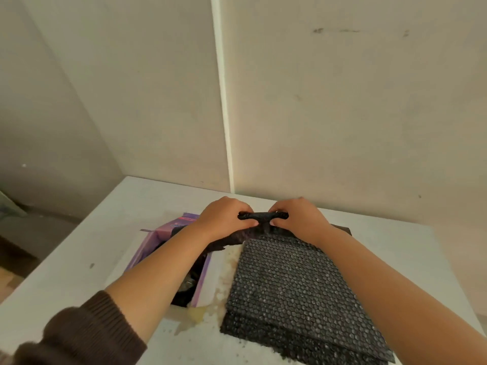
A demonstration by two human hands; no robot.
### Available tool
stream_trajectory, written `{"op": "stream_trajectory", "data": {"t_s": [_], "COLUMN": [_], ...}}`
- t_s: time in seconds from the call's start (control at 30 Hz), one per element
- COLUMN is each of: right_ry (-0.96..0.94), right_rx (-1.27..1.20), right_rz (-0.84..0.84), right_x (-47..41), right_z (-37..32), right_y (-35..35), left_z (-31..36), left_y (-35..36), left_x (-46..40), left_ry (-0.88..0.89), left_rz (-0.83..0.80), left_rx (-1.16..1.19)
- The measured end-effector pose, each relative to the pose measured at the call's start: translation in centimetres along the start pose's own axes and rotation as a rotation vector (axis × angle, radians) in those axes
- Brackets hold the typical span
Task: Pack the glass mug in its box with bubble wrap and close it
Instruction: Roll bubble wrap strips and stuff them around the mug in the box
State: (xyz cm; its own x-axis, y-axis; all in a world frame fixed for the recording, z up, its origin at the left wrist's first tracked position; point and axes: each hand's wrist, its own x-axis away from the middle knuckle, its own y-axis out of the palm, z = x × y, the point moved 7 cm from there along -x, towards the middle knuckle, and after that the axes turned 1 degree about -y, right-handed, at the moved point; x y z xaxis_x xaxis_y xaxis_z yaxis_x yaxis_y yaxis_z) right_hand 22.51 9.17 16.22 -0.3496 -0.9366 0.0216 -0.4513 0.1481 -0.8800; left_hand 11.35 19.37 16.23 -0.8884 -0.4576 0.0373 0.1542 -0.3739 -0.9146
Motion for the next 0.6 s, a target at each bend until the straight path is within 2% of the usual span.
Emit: {"op": "stream_trajectory", "data": {"t_s": [0.13,0.27,0.33,0.47,0.53,0.6], "right_ry": [0.002,0.017,0.036,0.091,0.137,0.179], "right_rx": [-0.027,-0.278,-0.343,-0.421,-0.477,-0.530], "right_rz": [0.150,0.285,0.328,0.397,0.444,0.499], "right_x": [-1.3,-2.8,-3.4,-4.4,-4.8,-5.0], "right_z": [-4.4,-8.6,-10.4,-13.5,-14.9,-16.3], "right_y": [0.0,1.5,2.7,5.1,6.0,6.8], "left_z": [-3.2,-7.1,-9.3,-12.4,-13.7,-15.2], "left_y": [-3.9,-6.7,-7.1,-5.7,-5.5,-5.6], "left_x": [2.1,3.4,3.8,4.8,5.4,5.9], "left_ry": [-0.060,-0.139,-0.184,-0.275,-0.286,-0.265], "left_rz": [0.276,0.452,0.421,0.096,0.036,0.073], "left_rx": [0.043,0.259,0.452,0.969,1.088,1.114]}}
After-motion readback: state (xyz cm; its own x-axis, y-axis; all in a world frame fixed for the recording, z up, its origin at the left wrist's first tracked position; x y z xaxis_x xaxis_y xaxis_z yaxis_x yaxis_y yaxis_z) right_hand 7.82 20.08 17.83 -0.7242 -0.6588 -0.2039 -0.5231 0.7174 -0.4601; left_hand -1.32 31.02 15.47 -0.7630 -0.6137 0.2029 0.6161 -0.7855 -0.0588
